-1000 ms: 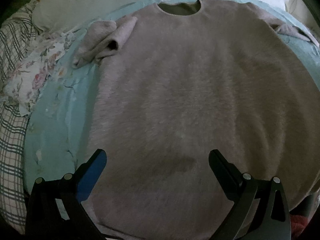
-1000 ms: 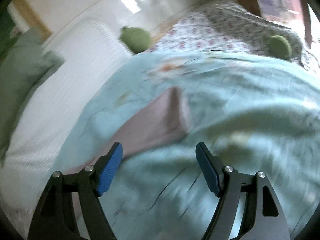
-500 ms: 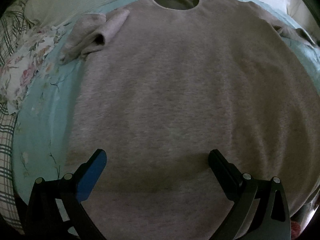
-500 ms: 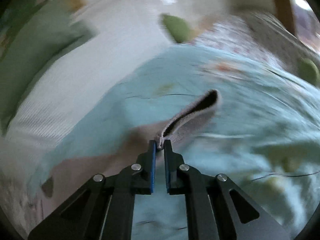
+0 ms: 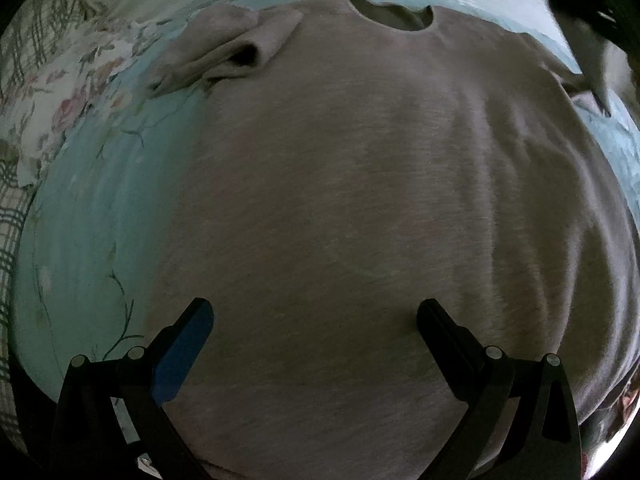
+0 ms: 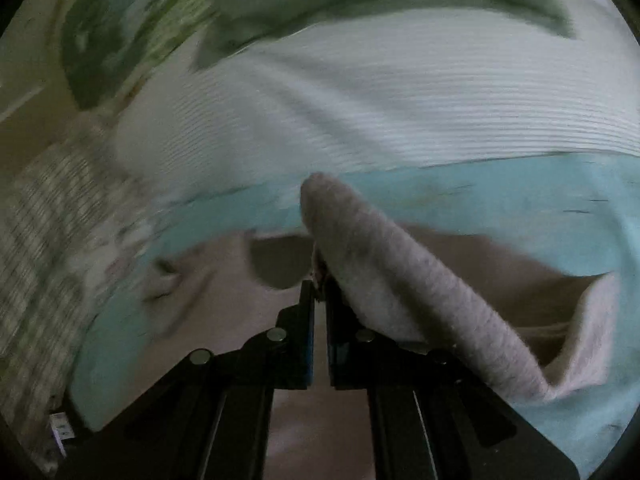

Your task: Fold small clothes

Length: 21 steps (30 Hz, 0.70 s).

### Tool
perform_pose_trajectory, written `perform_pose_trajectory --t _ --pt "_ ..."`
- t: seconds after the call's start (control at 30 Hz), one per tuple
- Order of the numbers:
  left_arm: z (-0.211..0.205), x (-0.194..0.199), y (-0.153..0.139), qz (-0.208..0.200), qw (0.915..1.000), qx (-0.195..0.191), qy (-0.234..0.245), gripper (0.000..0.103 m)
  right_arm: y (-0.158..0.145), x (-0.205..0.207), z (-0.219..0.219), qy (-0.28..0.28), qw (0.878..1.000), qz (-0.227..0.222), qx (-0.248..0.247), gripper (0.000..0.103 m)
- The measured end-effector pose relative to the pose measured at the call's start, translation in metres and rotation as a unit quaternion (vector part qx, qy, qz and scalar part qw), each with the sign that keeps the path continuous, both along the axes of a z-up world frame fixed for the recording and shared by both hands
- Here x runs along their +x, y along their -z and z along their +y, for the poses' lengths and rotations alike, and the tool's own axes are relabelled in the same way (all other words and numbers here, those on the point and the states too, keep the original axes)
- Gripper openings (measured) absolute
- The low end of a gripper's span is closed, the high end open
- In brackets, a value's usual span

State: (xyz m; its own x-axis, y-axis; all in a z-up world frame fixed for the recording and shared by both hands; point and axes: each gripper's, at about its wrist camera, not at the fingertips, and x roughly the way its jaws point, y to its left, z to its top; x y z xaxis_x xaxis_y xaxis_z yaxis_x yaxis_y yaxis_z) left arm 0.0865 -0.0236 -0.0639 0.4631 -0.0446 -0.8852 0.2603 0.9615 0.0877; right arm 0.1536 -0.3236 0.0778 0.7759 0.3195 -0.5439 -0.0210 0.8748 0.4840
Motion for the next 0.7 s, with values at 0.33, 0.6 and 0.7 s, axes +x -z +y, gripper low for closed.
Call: perform_pose_trajectory --t 0.33,0.6,0.7 --pt "0.019 0.009 0.007 0.011 0.9995 -0.027 -0.015 0.102 0.051 0.074 0.133 -0.128 0.988 0.058 0.067 0.006" --pt "0.027 0.035 0.006 0.007 0.9975 -0.068 -0.016 0.102 0.080 0.112 0.183 -0.205 0.964 0.076 0.151 0.010" --pt "0.028 0.054 0.005 0.005 0.9958 -0.090 -0.016 0.102 0.082 0.117 0.185 -0.193 0.965 0.085 0.153 0.030"
